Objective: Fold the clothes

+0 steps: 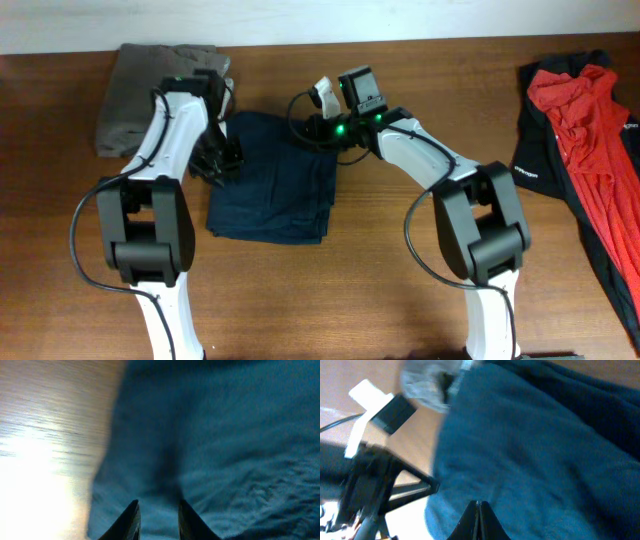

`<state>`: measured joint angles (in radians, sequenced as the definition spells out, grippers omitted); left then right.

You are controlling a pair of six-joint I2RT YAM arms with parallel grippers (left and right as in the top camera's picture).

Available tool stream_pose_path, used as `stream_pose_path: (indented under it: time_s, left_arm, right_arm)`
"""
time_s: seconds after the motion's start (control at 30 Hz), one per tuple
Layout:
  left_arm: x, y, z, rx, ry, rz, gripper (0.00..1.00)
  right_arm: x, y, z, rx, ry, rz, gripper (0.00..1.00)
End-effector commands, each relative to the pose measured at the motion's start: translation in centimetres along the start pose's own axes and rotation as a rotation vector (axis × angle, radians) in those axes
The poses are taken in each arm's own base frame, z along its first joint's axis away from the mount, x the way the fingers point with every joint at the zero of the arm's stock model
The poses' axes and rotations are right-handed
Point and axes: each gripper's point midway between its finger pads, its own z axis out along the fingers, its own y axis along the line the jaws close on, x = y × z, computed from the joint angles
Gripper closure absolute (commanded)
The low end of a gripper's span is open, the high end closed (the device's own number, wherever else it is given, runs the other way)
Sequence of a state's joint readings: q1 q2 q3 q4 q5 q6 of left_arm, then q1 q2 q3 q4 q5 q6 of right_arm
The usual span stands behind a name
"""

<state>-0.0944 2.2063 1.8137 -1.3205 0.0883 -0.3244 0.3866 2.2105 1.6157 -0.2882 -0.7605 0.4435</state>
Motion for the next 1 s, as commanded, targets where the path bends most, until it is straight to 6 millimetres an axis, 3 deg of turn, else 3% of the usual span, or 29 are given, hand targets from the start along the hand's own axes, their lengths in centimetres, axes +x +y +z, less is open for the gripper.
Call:
stream_pose_path:
  time_s: [0.0, 0.17, 0.3, 0.43, 0.57, 0.67, 0.8, 0.93, 0.97]
  left_arm:
    - [1.0, -0.6, 0.9, 0.044, 0.015, 0.011, 0.75]
    - [1.1, -0.3, 3.1, 0.042, 0.014, 0.012, 0.75]
    - [1.0, 0.8, 3.7, -0.016, 0.001, 0.011, 0.73]
    - [0.8, 1.8, 3.7, -0.070, -0.011, 0.011, 0.73]
    - [0.5, 1.5, 2.7, -0.058, -0.035, 0.014, 0.73]
    - [0.0, 0.8, -0.3, -0.035, -0.114, 0.042, 0.73]
    - [-0.5, 0.0, -6.8, 0.018, -0.283, 0.057, 0.72]
    - [0.7, -0.9, -13.0, 0.078, -0.449, 0.083, 0.64]
    - [1.3, -1.3, -14.5, 0.093, -0.489, 0.095, 0.57]
  right_arm:
    - [-0.4, -3.6, 0.6, 0.080, -0.022, 0.062, 0.96]
    - [-0.8, -7.6, 0.4, 0.187, -0.058, 0.087, 0.96]
    - [-1.7, -9.4, -0.7, 0.246, -0.091, 0.073, 0.96]
    - [-2.0, -10.3, -1.8, 0.244, -0.095, 0.102, 0.96]
    - [-2.6, -9.4, -3.2, 0.192, -0.067, 0.075, 0.96]
    - [-3.6, -7.5, -5.2, 0.174, -0.041, 0.001, 0.96]
    - [-6.0, -4.3, -10.3, 0.231, -0.053, -0.011, 0.96]
    - [-7.7, 1.5, -16.3, 0.256, -0.088, -0.101, 0.85]
    - [-7.9, 3.4, -18.2, 0.277, -0.107, -0.124, 0.80]
